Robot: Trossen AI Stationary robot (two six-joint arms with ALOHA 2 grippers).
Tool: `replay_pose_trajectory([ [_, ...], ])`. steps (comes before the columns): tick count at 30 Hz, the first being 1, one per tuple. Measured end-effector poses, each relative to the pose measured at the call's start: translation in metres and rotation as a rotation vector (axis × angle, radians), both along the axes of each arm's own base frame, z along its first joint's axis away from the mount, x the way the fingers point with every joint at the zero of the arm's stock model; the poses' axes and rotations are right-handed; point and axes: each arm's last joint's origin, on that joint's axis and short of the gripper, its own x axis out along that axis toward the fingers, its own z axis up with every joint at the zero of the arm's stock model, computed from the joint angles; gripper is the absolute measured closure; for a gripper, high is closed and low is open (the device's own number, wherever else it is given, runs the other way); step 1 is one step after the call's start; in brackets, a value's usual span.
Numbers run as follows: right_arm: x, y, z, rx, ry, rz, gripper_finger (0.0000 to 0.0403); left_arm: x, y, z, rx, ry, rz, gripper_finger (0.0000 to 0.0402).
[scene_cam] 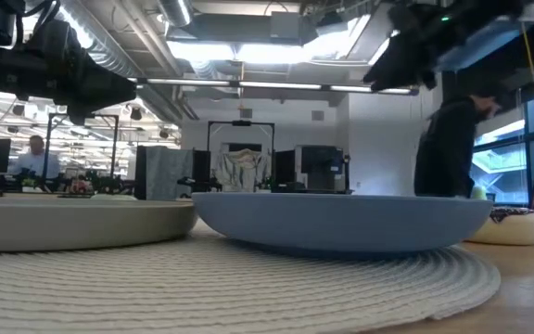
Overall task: Pick & Place donuts
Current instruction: Put the big brown donut on the blue plate
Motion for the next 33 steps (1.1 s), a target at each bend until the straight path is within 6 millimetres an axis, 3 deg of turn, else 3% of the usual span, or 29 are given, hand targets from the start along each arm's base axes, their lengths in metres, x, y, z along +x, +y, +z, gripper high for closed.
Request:
replay_pose_trajectory([
  [5, 0.024, -0.007, -0.027, 0.269, 0.217, 0.154, 0.0241, 0.0, 0.0, 0.0, 0.0, 0.0, 0.0, 0.0288],
  [10, 0.032, 0.006, -0.054, 0.485, 0.384, 0.217, 0.0241, 0.0, 0.0, 0.0, 0.0, -0.001, 0.0, 0.0288],
  [19, 0.021, 0.042, -0.071, 0.547, 0.677, 0.289, 0.0241, 0.0, 0.0, 0.0, -0.002, -0.002, 0.0, 0.0288],
  [26, 0.026, 0.069, -0.074, 0.484, 0.696, 0.351, 0.0241, 0.0, 0.0, 0.0, -0.002, -0.002, 0.0, 0.0288],
  [33, 0.034, 0.078, -0.095, 0.468, 0.802, 0.341, 0.0241, 0.0, 0.0, 0.0, -0.001, 0.0, 0.001, 0.0288],
])
